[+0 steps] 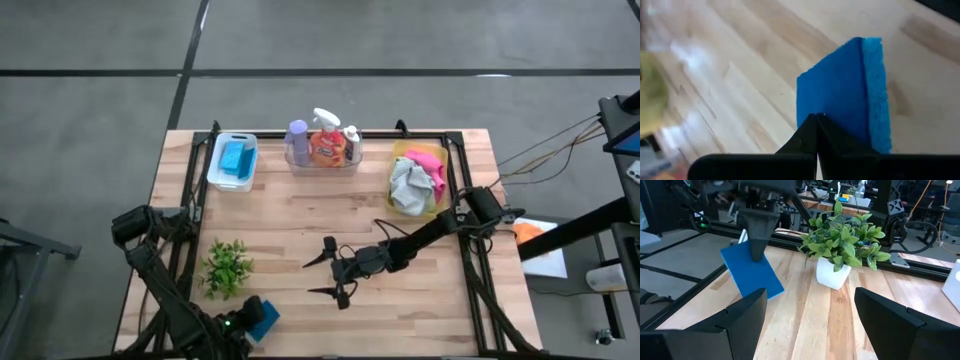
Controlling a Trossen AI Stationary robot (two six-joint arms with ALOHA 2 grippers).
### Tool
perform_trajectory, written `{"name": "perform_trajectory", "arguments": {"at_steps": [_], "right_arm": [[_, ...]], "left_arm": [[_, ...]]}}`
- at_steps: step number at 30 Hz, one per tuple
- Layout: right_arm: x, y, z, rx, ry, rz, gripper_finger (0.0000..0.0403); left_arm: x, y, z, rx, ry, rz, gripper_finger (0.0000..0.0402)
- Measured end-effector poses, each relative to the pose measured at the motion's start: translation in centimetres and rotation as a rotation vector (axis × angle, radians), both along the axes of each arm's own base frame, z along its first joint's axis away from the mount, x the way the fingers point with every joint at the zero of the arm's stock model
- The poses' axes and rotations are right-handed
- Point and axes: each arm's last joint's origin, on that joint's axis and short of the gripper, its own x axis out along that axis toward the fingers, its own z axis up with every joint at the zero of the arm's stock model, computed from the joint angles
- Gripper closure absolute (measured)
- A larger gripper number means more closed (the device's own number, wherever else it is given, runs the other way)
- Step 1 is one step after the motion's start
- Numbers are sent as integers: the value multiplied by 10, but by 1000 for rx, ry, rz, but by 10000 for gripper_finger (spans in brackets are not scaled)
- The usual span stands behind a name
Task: Pick & Place Kitchen Items
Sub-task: Put the blue sponge into the white bin
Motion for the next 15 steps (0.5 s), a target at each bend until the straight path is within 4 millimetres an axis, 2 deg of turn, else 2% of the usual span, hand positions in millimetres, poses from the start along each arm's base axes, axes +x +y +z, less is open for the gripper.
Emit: {"name": "perform_trajectory", "arguments": {"at_steps": [6,11,15], "right_arm": [[0,0,0,-2,4,1,98],[0,0,0,0,5,5,98],[0,1,0,8,1,42,98]], "left_arm": [[9,6,22,-198,-95,151,402],[12,6,47,-369,-187,161,401],[11,11,57,-507,-267,163,401]]}}
